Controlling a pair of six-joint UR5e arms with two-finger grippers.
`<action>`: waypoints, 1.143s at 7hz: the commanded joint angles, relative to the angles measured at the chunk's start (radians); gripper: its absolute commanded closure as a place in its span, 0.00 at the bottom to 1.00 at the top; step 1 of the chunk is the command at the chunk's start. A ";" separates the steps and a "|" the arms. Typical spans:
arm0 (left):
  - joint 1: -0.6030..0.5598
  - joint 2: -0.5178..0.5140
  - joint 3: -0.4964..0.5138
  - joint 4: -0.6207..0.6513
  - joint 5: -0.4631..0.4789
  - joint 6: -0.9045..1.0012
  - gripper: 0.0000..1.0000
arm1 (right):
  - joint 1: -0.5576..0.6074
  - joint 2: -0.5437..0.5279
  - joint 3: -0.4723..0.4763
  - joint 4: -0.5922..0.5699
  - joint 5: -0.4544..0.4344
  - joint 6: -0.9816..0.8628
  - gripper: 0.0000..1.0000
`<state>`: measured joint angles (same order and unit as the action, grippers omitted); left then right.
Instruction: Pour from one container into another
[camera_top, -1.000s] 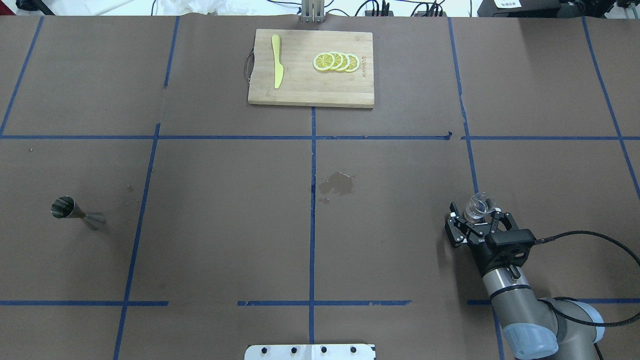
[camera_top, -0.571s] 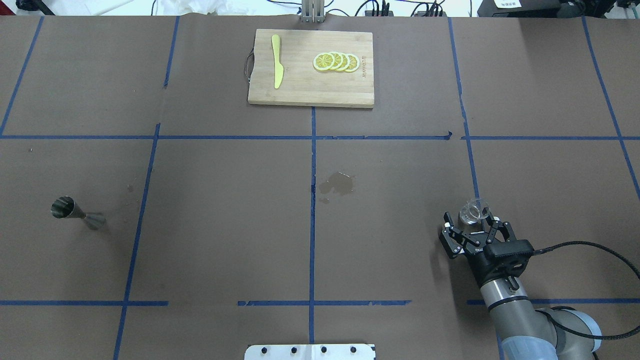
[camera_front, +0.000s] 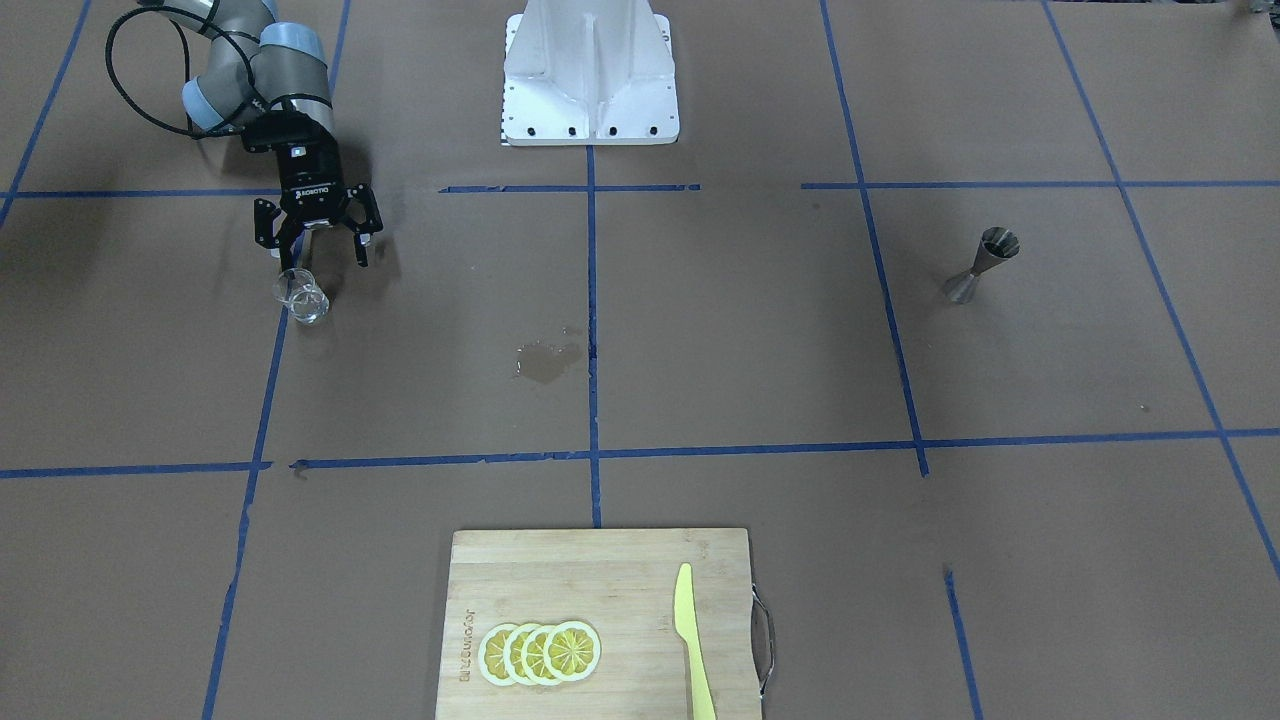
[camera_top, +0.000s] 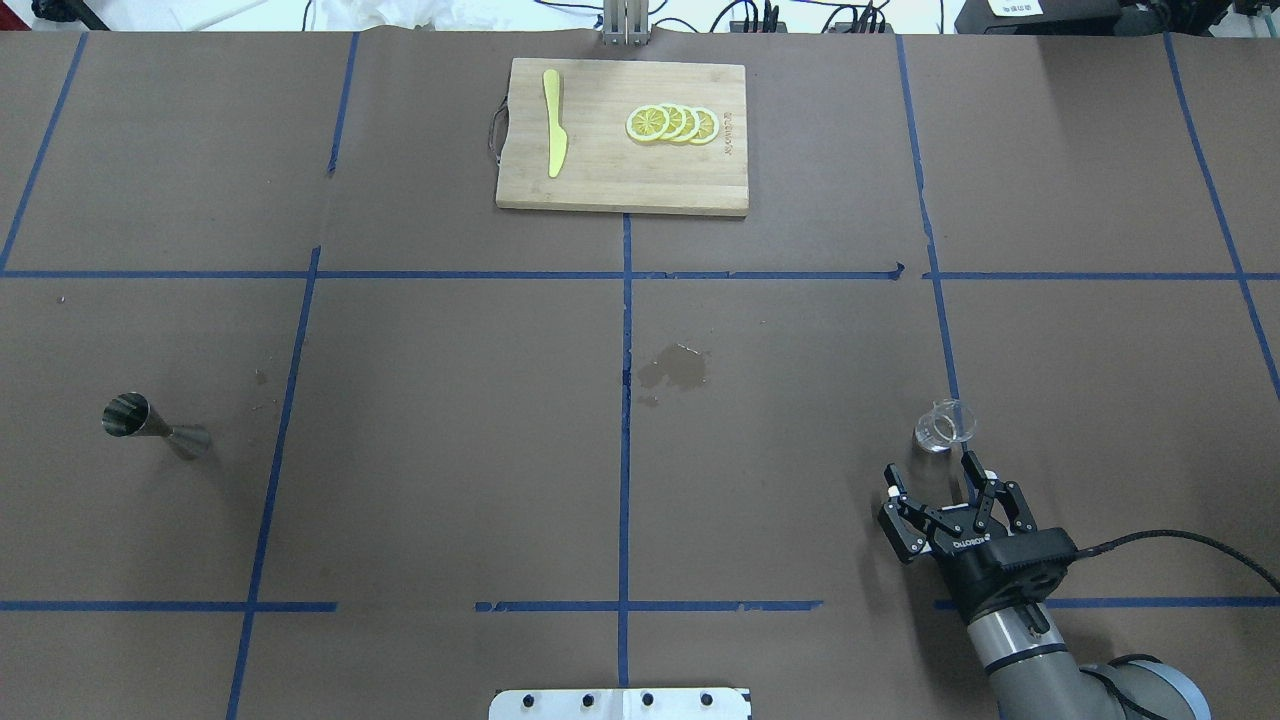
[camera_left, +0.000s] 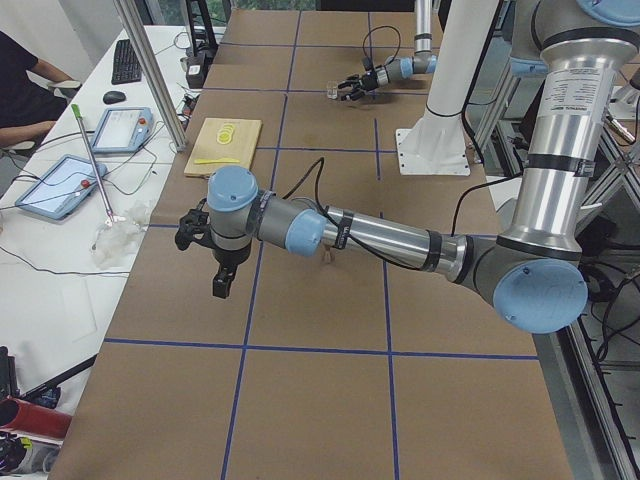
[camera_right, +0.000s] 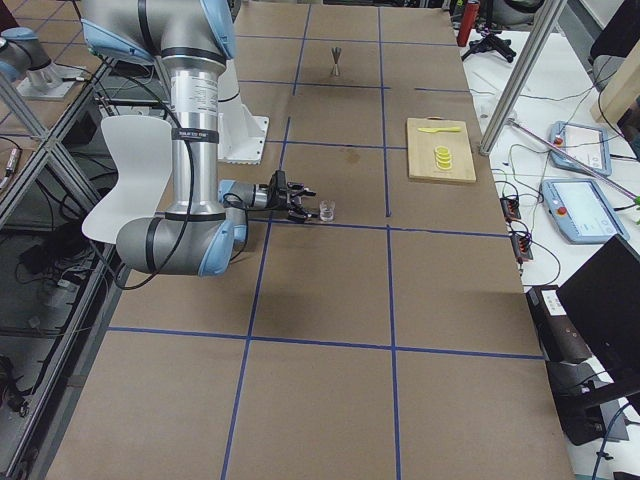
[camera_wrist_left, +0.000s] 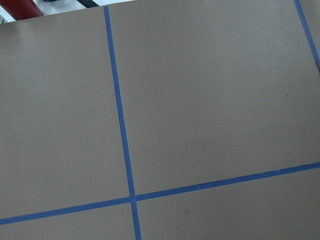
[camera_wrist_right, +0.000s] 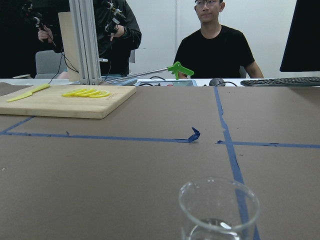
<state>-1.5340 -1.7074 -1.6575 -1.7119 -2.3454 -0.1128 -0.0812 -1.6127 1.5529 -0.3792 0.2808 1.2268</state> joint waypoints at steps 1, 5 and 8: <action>0.000 0.000 -0.002 0.000 0.000 -0.002 0.00 | -0.077 -0.085 0.000 0.100 -0.041 -0.001 0.00; 0.000 0.000 0.002 -0.002 -0.002 -0.005 0.00 | -0.080 -0.314 -0.017 0.367 0.044 -0.020 0.00; 0.002 0.014 0.018 -0.015 -0.003 0.008 0.00 | 0.273 -0.297 -0.011 0.381 0.451 -0.183 0.00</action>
<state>-1.5337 -1.7026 -1.6448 -1.7217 -2.3477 -0.1093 0.0378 -1.9199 1.5438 -0.0021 0.5522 1.1162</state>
